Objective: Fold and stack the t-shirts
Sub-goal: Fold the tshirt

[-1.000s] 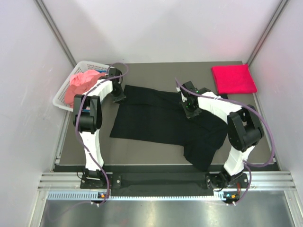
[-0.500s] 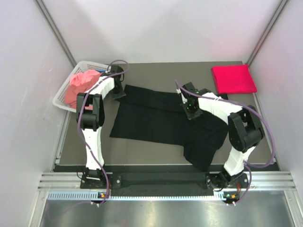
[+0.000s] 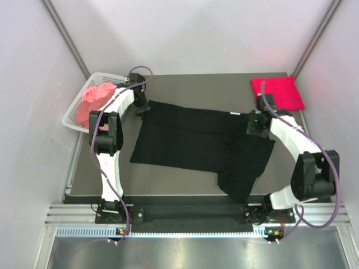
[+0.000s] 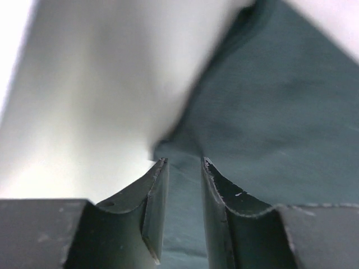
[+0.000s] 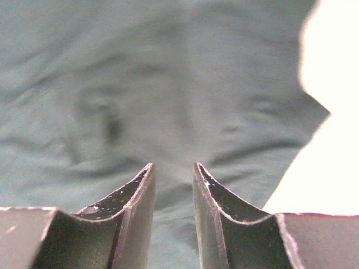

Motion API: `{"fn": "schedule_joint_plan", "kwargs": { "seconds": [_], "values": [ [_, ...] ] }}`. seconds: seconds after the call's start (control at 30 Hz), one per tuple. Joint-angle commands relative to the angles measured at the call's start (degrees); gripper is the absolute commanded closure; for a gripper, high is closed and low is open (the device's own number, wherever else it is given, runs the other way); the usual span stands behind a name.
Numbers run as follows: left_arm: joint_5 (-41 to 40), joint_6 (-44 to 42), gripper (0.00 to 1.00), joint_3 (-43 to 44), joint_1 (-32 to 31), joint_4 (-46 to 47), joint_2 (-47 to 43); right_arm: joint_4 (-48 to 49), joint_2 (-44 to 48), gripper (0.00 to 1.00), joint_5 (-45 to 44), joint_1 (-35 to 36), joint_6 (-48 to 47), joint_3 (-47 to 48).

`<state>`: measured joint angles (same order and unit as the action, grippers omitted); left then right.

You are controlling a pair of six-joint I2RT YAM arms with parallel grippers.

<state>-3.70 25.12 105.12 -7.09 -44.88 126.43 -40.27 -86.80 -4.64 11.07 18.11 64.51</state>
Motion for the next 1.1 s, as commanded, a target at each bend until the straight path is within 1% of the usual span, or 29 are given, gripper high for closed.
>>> {"fn": "schedule_joint_plan", "kwargs": {
  "seconds": [0.0, 0.03, 0.1, 0.13, 0.2, 0.3, 0.33, 0.43, 0.6, 0.7, 0.73, 0.8, 0.87, 0.93, 1.07],
  "values": [
    [8.6, -0.4, 0.65, 1.7, -0.4, 3.7, -4.9, 2.7, 4.1, 0.67, -1.0, -6.1, 5.4, -5.6],
    [10.0, -0.3, 0.65, 1.7, -0.6, 5.6, -4.7, 3.4, 4.3, 0.67, -0.9, -8.8, 5.3, -6.4],
    [13.3, -0.3, 0.65, 1.6, -1.0, 7.3, -3.8, 5.5, 4.3, 0.67, 0.2, -10.6, 5.3, -8.3],
    [14.9, -0.3, 0.64, 1.6, -1.3, 8.7, -3.5, 6.4, 4.2, 0.66, 0.9, -13.1, 5.4, -9.0],
    [18.0, 0.3, 0.64, 1.5, -1.3, 9.9, -2.1, 9.5, 3.6, 0.66, 2.4, -14.0, 5.4, -10.3],
    [21.0, 1.2, 0.64, 0.5, -1.3, 13.2, -0.4, 12.2, 2.2, 0.66, 2.4, -14.8, 5.4, -11.4],
    [21.5, 1.4, 0.64, 0.3, -1.3, 14.3, 0.0, 14.5, 1.7, 0.66, 2.7, -15.5, 5.4, -11.8],
    [22.7, 2.5, 0.64, -0.1, -1.3, 16.3, 2.3, 17.3, 0.2, 0.66, 4.5, -16.3, 5.6, -12.5],
    [20.7, 2.1, 0.64, -1.1, -1.3, 16.9, 3.9, 16.4, 2.2, 0.68, 3.5, -17.6, 7.3, -12.1],
    [18.0, 1.9, 0.64, -1.1, -1.3, 16.7, 4.5, 15.9, 2.7, 0.63, 3.6, -18.2, 7.5, -10.7],
    [17.9, 2.0, 0.64, -1.2, -1.3, 16.8, 4.6, 16.4, 2.5, 0.63, 3.9, -18.3, 7.1, -10.5],
    [17.0, 2.5, 0.64, -1.3, -1.3, 17.1, 5.1, 18.1, 1.2, 0.57, 4.5, -18.6, 6.3, -9.8],
    [16.5, 2.6, 0.64, -1.4, -1.3, 16.7, 5.5, 19.8, 0.4, 0.52, 6.8, -19.2, 5.5, -9.8],
    [15.1, 2.6, 0.64, -1.5, -1.3, 16.7, 5.4, 23.5, -0.6, 0.49, 11.4, -20.5, 2.9, -9.6],
    [14.6, 2.9, 0.64, -1.9, -1.3, 16.7, 5.8, 27.9, -2.6, 0.47, 14.4, -22.1, 2.0, -8.4]
  ]
}}
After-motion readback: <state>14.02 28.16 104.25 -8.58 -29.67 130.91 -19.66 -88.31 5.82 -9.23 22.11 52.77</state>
